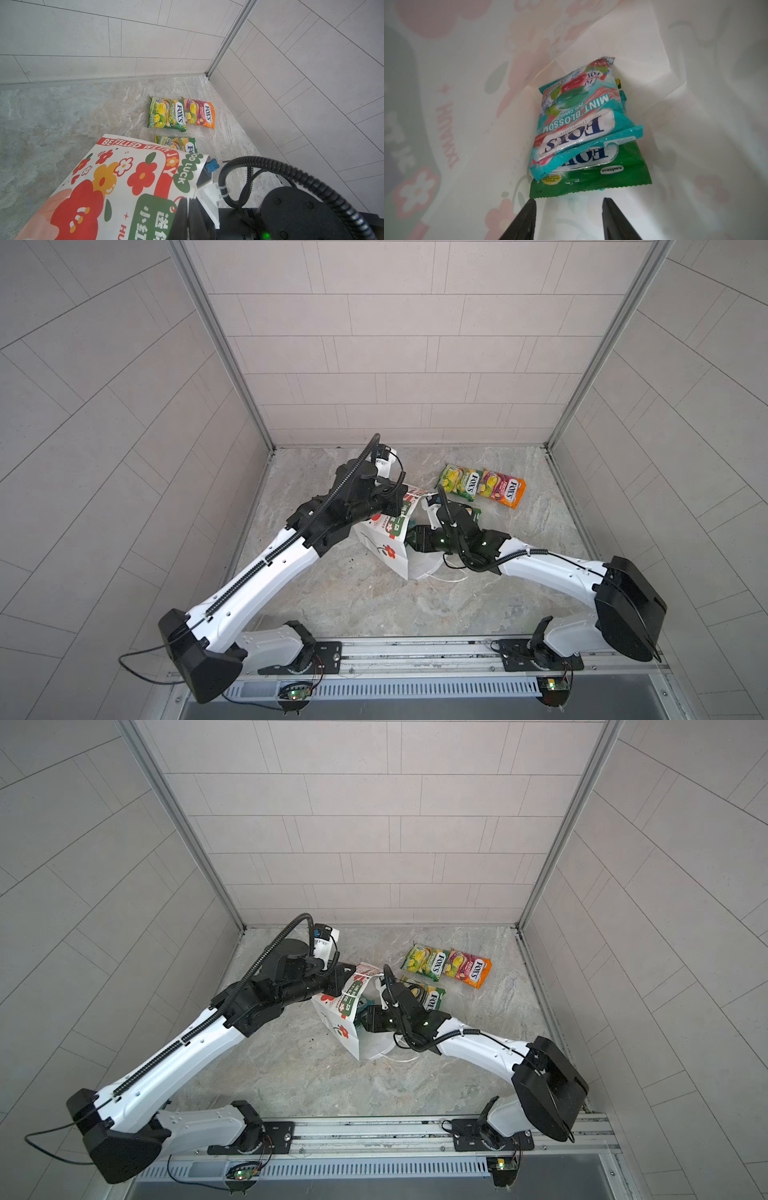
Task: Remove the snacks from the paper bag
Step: 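Reach down and grasp the teal Mint Blossom packet with the right gripper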
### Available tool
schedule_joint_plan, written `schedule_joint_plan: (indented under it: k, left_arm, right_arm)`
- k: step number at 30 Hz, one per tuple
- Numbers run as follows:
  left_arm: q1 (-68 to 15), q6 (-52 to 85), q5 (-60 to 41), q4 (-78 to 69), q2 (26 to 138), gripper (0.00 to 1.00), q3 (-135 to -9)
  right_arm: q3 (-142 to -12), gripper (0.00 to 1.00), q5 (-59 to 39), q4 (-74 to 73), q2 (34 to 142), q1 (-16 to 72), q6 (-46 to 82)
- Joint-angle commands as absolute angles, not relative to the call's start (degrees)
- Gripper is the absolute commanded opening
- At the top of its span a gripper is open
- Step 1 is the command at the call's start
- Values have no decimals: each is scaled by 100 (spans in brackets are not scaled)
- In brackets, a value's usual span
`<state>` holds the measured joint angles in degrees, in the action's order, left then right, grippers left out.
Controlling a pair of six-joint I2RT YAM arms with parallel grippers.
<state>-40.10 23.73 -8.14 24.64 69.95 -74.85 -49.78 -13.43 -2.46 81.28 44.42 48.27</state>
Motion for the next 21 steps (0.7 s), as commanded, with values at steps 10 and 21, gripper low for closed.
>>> schedule_joint_plan:
  k: [10, 21]
  left_arm:
    - [-4095, 2336, -892, 2261, 6903, 0, -7475]
    - [-4166, 2335, -906, 2240, 6950, 0, -7511]
  right_arm:
    - [-5323, 50, -439, -302, 8573, 4552, 6165]
    - [-5991, 48, -425, 65, 9235, 4676, 6223]
